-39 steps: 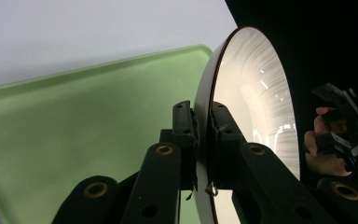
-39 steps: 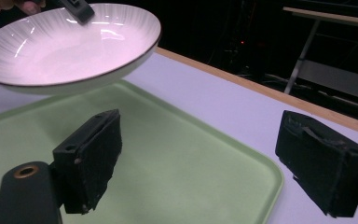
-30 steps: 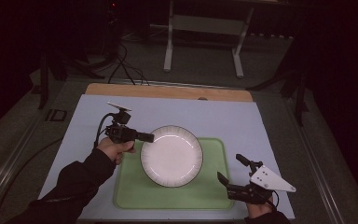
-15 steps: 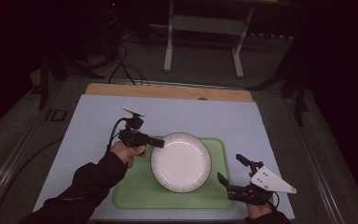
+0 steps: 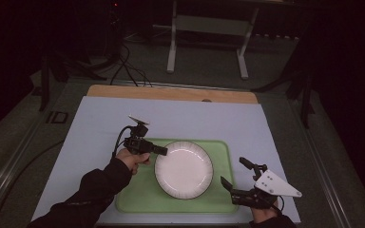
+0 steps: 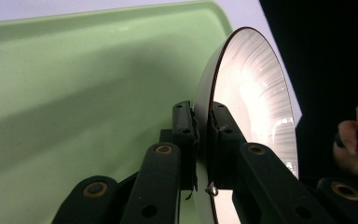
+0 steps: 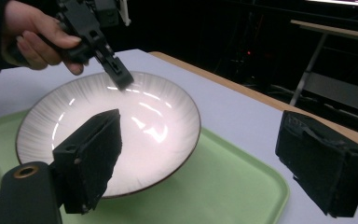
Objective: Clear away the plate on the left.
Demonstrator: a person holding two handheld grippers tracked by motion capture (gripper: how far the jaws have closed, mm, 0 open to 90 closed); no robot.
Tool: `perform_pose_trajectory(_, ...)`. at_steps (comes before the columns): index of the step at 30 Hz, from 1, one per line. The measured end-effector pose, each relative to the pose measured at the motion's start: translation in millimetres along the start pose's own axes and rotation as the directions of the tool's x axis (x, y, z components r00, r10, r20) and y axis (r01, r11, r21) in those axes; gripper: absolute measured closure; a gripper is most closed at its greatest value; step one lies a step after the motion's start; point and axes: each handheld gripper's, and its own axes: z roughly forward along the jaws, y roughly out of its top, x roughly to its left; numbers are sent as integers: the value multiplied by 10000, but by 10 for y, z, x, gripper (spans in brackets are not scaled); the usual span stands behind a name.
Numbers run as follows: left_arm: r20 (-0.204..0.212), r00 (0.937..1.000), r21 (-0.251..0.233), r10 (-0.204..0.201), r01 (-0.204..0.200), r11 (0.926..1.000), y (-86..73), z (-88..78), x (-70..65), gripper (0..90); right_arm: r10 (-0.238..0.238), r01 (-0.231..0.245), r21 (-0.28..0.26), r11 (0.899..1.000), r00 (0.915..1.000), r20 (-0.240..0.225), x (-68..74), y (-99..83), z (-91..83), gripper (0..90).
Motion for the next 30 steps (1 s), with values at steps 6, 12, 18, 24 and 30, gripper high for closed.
perform_pose_trajectory(6, -139, 9992, 92, -383, 384, 9992, -28, 81, 142, 826, -41, 40, -36, 10000, 10000, -60, 4, -1, 3, 143)
perform_pose_trajectory(12, -503, 9975, 172, -491, 500, 9986, -62, 144, 229, 825, -61, 61, -18, 10000, 10000, -41, 3, -3, 6, 143)
perform_pose_trajectory(18, -582, 9957, 146, -720, 730, 9972, -85, 163, 301, 822, -29, 29, 24, 10000, 10000, -38, 1, -7, 12, 143)
perform_pose_trajectory(24, -648, 9953, 144, -714, 725, 9973, -75, 180, 329, 825, 6, -6, 97, 10000, 10000, -31, -3, -11, 18, 143)
perform_pose_trajectory(30, -735, 9948, 308, -711, 735, 9968, -70, 214, 376, 831, 15, -15, 139, 9999, 10000, -12, -7, -14, 22, 143)
